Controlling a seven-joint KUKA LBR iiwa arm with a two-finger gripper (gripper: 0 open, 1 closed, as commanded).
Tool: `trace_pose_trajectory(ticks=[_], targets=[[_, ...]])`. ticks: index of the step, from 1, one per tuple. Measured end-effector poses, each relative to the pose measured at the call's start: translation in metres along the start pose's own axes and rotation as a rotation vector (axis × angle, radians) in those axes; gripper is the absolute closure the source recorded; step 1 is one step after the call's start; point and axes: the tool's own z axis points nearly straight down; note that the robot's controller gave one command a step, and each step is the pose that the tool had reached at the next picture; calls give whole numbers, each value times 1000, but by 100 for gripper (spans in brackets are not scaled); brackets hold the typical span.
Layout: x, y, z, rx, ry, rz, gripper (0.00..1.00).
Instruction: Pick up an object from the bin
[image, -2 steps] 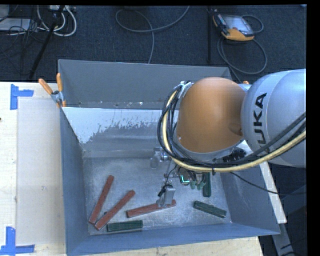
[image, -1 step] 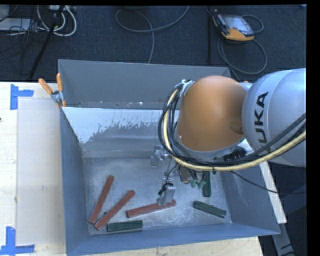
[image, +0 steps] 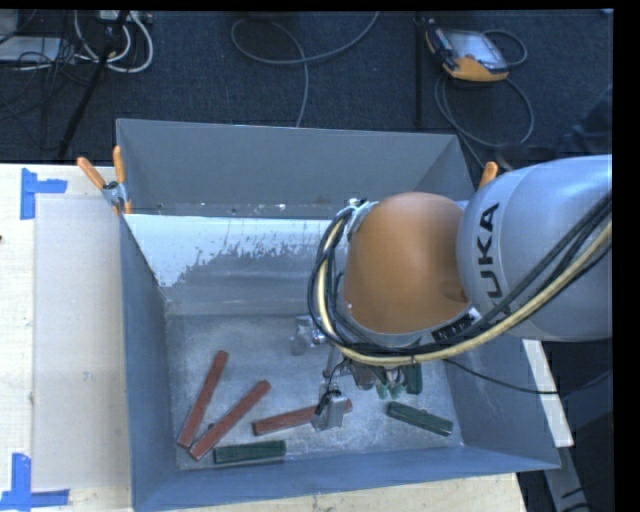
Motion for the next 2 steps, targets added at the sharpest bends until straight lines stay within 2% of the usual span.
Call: trace_pose_trajectory(ticks=[1,2], targets=[[9,-17,31,1,6,-145,0],[0,-13,47,0,2,-170,0]])
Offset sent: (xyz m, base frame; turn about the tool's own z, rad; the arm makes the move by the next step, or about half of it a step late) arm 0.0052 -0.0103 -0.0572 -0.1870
